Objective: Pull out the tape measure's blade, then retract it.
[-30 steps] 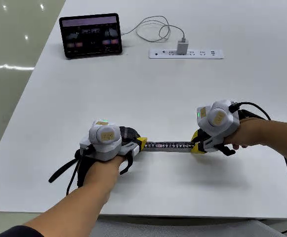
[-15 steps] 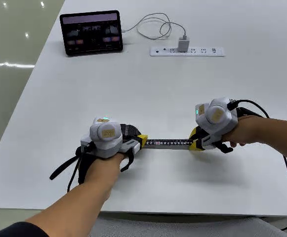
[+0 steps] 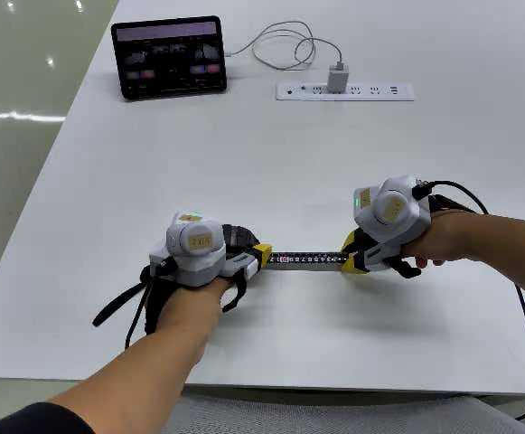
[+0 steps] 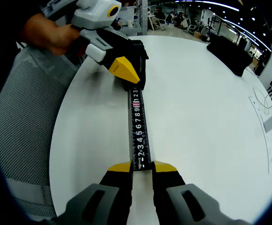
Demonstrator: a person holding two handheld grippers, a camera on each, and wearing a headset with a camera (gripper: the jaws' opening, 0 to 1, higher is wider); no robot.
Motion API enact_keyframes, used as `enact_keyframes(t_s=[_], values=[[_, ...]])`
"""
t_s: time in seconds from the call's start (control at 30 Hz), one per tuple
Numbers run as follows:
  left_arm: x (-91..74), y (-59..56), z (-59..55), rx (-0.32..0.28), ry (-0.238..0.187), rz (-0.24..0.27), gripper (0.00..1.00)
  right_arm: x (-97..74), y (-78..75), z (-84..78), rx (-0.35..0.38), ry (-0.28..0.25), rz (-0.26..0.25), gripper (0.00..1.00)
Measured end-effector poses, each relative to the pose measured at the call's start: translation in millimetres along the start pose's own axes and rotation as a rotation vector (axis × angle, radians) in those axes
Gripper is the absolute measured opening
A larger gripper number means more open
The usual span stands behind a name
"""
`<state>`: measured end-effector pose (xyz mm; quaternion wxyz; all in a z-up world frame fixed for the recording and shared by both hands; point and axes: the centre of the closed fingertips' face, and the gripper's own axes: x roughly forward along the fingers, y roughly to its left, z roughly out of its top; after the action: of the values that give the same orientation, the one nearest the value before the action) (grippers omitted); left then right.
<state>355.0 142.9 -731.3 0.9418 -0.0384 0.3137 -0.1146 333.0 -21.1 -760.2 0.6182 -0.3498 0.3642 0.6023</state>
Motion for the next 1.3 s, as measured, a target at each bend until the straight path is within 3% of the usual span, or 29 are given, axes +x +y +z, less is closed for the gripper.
enact_keyframes(t_s=[1.3], values=[[-0.6, -0.5, -0.3, -0.004, 0.0, -0.003, 0.64, 9.9, -0.3, 21.0, 0.021, -0.037, -0.019, 0.11]])
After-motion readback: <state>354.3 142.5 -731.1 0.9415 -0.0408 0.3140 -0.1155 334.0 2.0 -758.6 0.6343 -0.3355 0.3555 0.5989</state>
